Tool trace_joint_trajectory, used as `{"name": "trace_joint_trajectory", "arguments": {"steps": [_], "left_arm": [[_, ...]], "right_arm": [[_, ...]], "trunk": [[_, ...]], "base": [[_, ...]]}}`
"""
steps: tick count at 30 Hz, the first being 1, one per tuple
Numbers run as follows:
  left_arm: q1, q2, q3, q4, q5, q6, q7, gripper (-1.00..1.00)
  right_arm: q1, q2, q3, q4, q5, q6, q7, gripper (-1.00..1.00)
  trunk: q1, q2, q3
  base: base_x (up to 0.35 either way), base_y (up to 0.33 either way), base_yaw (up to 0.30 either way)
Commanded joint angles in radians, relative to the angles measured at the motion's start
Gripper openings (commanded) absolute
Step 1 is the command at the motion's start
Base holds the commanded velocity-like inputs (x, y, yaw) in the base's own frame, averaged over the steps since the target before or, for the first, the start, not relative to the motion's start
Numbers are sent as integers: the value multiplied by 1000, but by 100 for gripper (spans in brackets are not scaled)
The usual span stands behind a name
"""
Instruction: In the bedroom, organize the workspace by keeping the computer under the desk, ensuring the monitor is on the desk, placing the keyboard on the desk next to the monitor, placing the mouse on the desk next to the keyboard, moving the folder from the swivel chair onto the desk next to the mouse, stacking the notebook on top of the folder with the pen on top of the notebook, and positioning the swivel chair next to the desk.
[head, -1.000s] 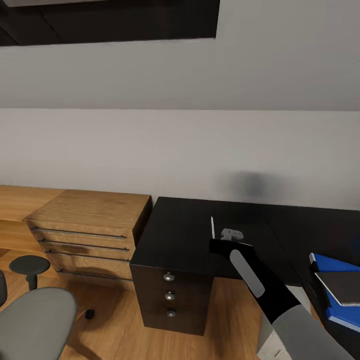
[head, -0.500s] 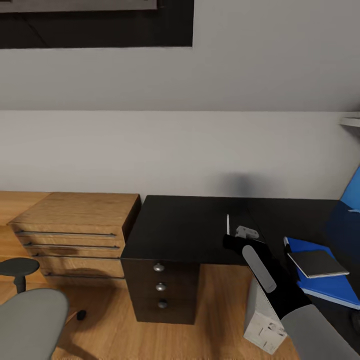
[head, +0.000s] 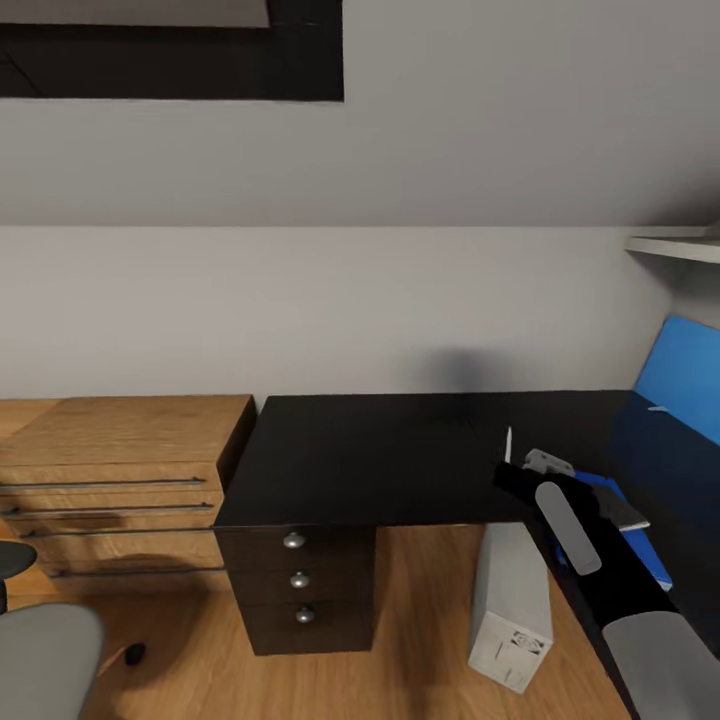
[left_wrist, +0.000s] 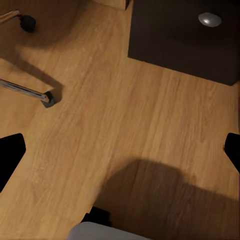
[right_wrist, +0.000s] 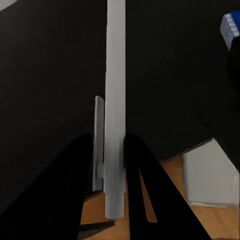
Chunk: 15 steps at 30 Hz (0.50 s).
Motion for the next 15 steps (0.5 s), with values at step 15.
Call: {"name": "trace_joint_trajectory", "arguments": {"steps": [15], "left_arm": [[0,2,-3,2,11,-4,8,100]], "right_arm": [[-1,-27,-37,4,-8,-4,-9,-100]], "trunk": [[0,-1,10]], "base": [[0,0,-258]]}}
